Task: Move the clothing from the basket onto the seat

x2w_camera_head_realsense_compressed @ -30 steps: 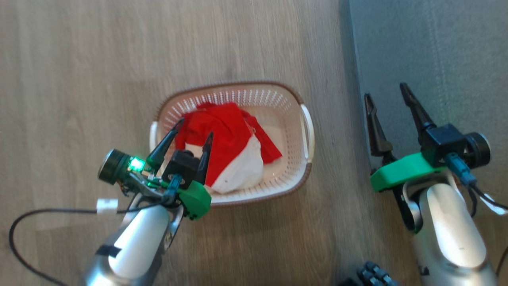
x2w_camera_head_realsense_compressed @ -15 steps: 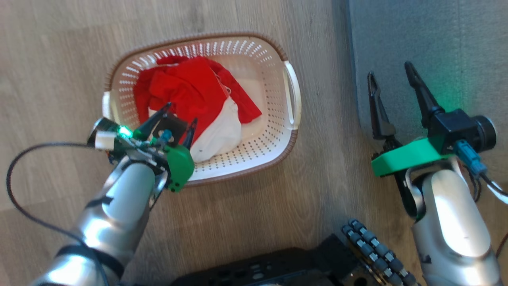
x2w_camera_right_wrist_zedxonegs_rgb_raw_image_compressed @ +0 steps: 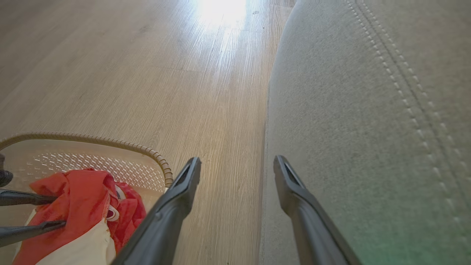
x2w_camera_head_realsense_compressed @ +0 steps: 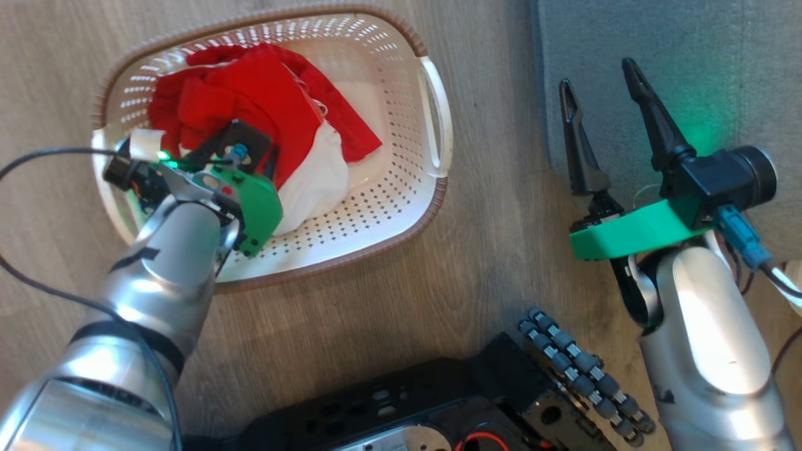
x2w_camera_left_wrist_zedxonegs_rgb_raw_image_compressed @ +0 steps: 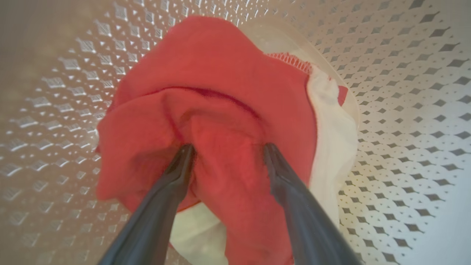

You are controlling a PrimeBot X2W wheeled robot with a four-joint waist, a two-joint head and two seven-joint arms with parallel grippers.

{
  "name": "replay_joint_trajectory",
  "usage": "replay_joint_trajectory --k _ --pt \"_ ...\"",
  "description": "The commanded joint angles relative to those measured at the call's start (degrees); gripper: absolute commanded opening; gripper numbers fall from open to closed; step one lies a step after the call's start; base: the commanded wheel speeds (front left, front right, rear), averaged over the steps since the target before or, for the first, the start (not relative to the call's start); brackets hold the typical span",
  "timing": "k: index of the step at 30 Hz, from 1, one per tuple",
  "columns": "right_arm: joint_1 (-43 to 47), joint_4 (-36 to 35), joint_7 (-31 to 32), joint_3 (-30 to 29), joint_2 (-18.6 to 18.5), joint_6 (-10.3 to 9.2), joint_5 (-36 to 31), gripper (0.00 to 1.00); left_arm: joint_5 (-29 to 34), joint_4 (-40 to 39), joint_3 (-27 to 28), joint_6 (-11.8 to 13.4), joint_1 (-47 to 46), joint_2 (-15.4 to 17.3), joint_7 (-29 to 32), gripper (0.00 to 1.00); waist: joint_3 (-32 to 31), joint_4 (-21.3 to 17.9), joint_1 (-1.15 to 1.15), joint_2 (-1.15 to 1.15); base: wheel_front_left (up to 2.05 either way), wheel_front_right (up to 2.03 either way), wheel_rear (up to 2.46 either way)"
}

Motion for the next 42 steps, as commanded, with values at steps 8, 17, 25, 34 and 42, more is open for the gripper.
replay_joint_trajectory --k 8,17,25,34,42 --pt "1.3 -3.2 -0.5 1.9 0.1 -0.01 2.4 1.0 -0.5 3.0 -0.2 -1.5 -2.6 2.0 3.3 1.0 2.8 -3.1 0.0 0.0 0.0 0.0 0.0" --pt "2.0 -3.5 -0.5 1.7 0.1 -0.01 2.4 1.0 -1.4 3.4 -0.7 -2.7 -3.5 1.6 7.0 0.71 3.4 -3.1 0.0 0.0 0.0 0.0 0.0" --pt "1.3 -2.8 -0.5 1.5 0.1 -0.01 2.2 1.0 -2.1 3.5 -1.7 -3.8 -3.4 1.5 6.7 0.0 2.8 -2.5 0.0 0.0 0.0 0.0 0.0" --pt "0.9 -1.3 -0.5 1.5 0.1 -0.01 2.4 1.0 -5.1 3.6 -0.4 -3.8 -0.5 0.8 1.7 0.0 -3.8 -1.5 0.0 0.0 0.0 0.0 0.0" --pt "2.2 2.1 -0.5 2.1 0.1 -0.01 1.7 1.0 -8.4 2.2 1.1 -4.3 5.2 -0.8 -0.5 0.0 -15.1 1.0 0.0 0.0 0.0 0.0 0.0"
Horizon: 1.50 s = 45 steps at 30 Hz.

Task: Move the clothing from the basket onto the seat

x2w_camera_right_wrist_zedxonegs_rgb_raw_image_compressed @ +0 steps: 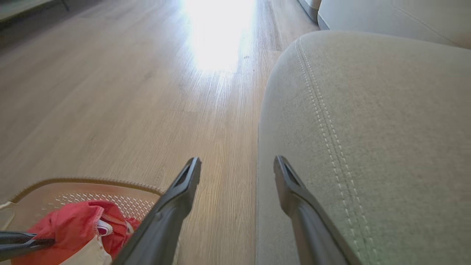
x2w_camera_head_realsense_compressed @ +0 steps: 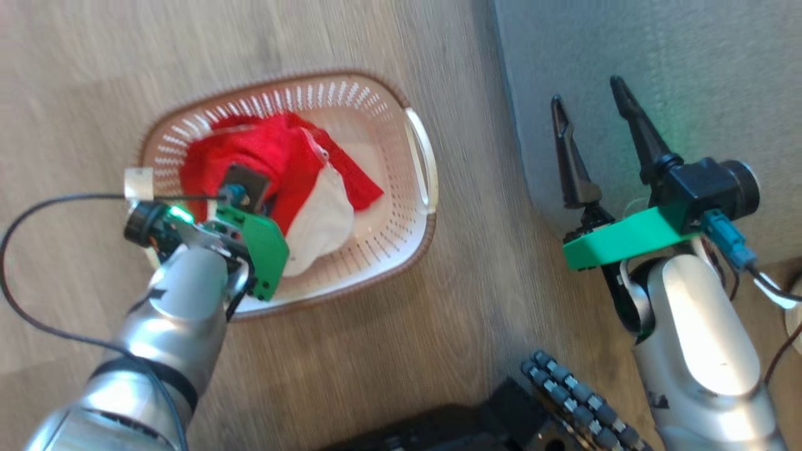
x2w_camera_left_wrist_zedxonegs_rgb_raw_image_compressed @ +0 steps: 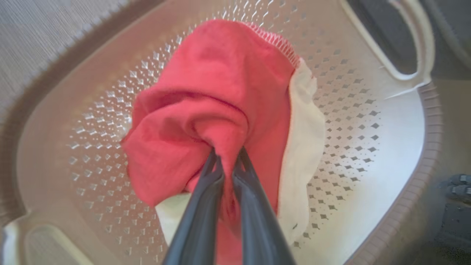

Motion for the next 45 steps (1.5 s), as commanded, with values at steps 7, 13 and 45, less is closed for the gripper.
replay_joint_trajectory --k 7,13,45 --pt "4.2 0.8 -0.1 0.7 0.1 -0.01 -1.7 1.0 -2.4 -10.1 2.4 -0.8 7.1 0.0 -1.2 0.0 -15.2 5.2 0.0 0.0 0.0 0.0 0.0" --pt "5.6 2.0 -0.1 0.9 0.1 -0.01 -2.3 1.0 -3.1 -17.6 4.9 0.7 11.2 0.5 -1.2 0.0 -21.3 6.4 0.0 0.0 0.0 0.0 0.0" --pt "16.8 -3.3 -0.1 2.6 0.0 -0.01 -1.4 1.0 -1.6 -74.5 26.7 2.4 32.7 -0.7 -1.2 0.0 -39.2 10.8 0.0 0.0 0.0 0.0 0.0"
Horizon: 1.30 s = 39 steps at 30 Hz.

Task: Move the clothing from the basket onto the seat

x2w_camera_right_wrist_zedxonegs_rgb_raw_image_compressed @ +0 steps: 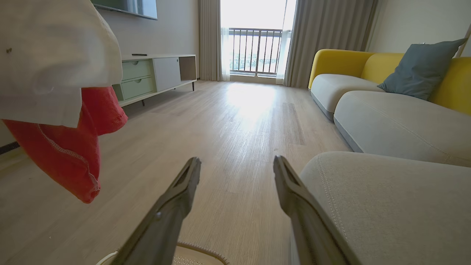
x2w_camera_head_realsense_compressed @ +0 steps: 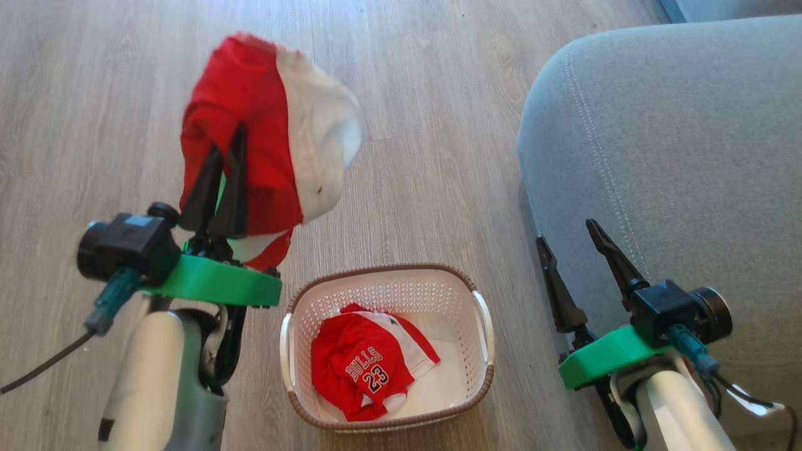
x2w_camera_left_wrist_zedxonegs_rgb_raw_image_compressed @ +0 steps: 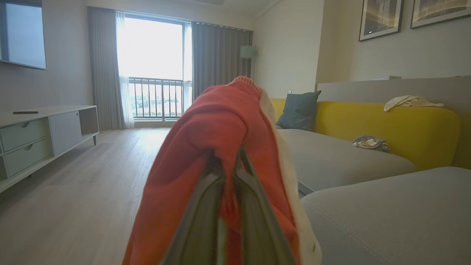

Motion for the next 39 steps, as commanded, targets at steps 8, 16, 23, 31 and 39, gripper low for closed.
replay_joint_trajectory --k 8,16,23,31,39 --pt "-0.3 -3.4 -0.1 1.8 -0.1 -0.01 0.8 1.0 -0.4 -8.6 -0.7 -0.2 -1.3 0.4 -0.7 0.0 -0.5 0.5 0.01 0.0 0.0 0.0 0.0" --pt "-0.3 -5.1 -0.1 2.0 -0.1 -0.01 1.0 1.0 1.2 -8.5 -4.8 -2.8 0.2 0.4 -0.7 0.0 -0.6 0.6 0.01 0.0 0.0 0.0 0.0" --pt "0.0 -5.6 -0.1 2.8 -0.6 -0.01 1.1 1.0 3.1 -9.4 -8.3 -4.7 1.0 0.4 -0.7 0.0 -0.5 0.5 0.01 0.0 0.0 0.0 0.0" --pt "0.0 -7.0 -0.1 3.7 -0.6 -0.01 6.1 1.0 3.5 -9.6 -7.8 -5.0 1.0 0.4 -0.7 0.0 -0.6 0.1 0.01 0.0 0.0 0.0 0.0" --pt "-1.6 -11.6 -0.1 13.5 -7.3 -0.01 14.5 1.0 3.9 -9.3 -7.1 -5.2 1.0 0.4 -0.7 0.0 -0.5 -0.6 0.01 0.0 0.0 0.0 0.0"
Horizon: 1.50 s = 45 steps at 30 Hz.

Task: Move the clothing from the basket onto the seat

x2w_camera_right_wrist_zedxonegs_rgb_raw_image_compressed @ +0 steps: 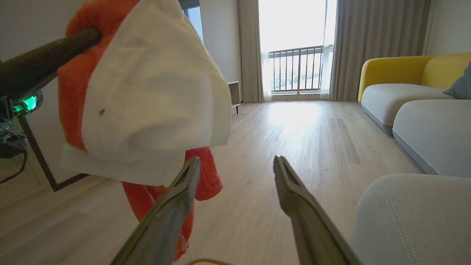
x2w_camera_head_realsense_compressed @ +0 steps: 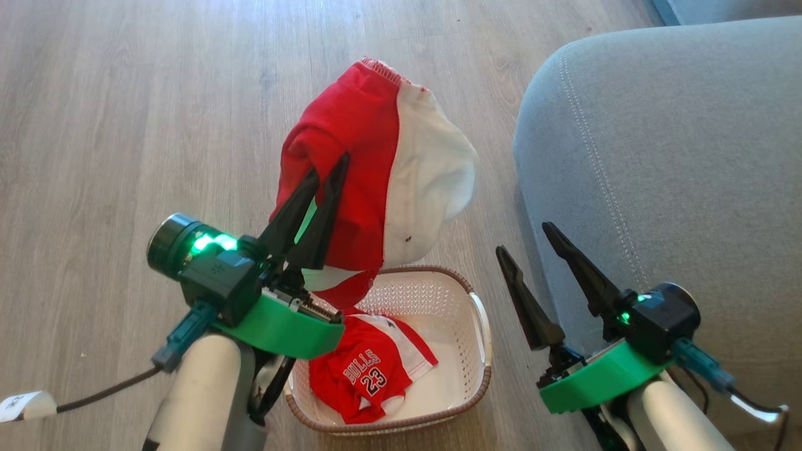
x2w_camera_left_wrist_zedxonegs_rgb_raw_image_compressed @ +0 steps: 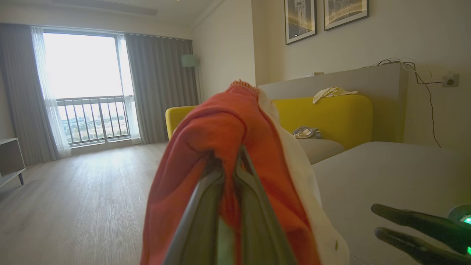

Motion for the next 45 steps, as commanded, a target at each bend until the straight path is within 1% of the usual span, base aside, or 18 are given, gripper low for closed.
replay_joint_trajectory --k 1,7,11,16,20,24,29,35,39,42,45 --pt "-2.5 -2.8 -0.1 1.8 -1.0 -0.01 1.6 1.0 0.5 -1.9 2.3 -0.1 -1.6 0.4 -0.7 0.0 0.0 -0.1 0.0 0.0 0.0 0.0 0.0" --pt "-4.1 -5.7 -0.1 7.5 -5.6 -0.01 7.5 1.0 1.5 -1.4 1.2 -0.2 -1.8 0.4 -0.7 0.0 0.4 -0.1 0.0 0.0 0.0 0.0 0.0" --pt "-5.2 -5.7 -0.1 8.6 -6.8 -0.01 8.8 1.0 1.9 -1.2 -0.6 -0.2 -2.1 0.4 -0.7 0.0 0.7 0.1 0.0 0.0 0.0 0.0 0.0" --pt "-6.5 -4.9 -0.1 8.7 -7.4 -0.01 8.4 1.0 3.0 -0.6 -5.9 -0.3 -2.9 1.8 -0.7 0.0 1.2 0.8 0.0 0.0 0.0 0.0 0.0" --pt "-7.1 -4.7 -0.1 9.2 -7.8 -0.01 8.3 1.0 3.0 -0.6 -8.3 -0.3 -3.1 2.4 -0.7 0.0 1.3 1.1 0.0 0.0 0.0 0.0 0.0" --pt "-8.0 -3.9 -0.1 10.9 -8.7 -0.01 8.0 1.0 2.7 -0.9 -11.0 -0.3 -3.5 3.0 -0.7 0.0 1.4 1.4 0.0 0.0 0.0 0.0 0.0" --pt "-9.4 -1.8 -0.1 14.6 -9.7 -0.01 8.3 1.0 1.9 -0.9 -14.0 -0.3 -4.0 4.0 -0.7 0.0 1.1 1.7 0.0 0.0 0.0 0.0 0.0" --pt "-12.0 -0.4 -0.1 19.7 -10.4 -0.01 7.4 1.0 1.3 -0.6 -15.4 -0.3 -4.6 4.4 -0.7 0.0 0.7 1.7 0.0 0.0 0.0 0.0 0.0" --pt "-13.5 -0.1 -0.1 22.1 -10.4 -0.01 6.3 1.0 0.8 -0.4 -15.7 -0.3 -4.6 4.4 -0.7 0.0 0.5 1.8 0.0 0.0 0.0 0.0 0.0" --pt "-14.0 0.2 -0.1 22.7 -10.2 -0.01 5.6 1.0 0.6 -0.3 -15.8 -0.3 -4.7 4.3 -0.7 0.0 0.5 2.1 0.0 0.0 0.0 0.0 0.0" --pt "-14.4 1.1 -0.1 22.0 -9.6 -0.01 4.3 1.0 0.4 -0.1 -15.9 -0.3 -4.8 4.1 -0.7 0.0 0.7 2.4 0.0 0.0 0.0 0.0 0.0"
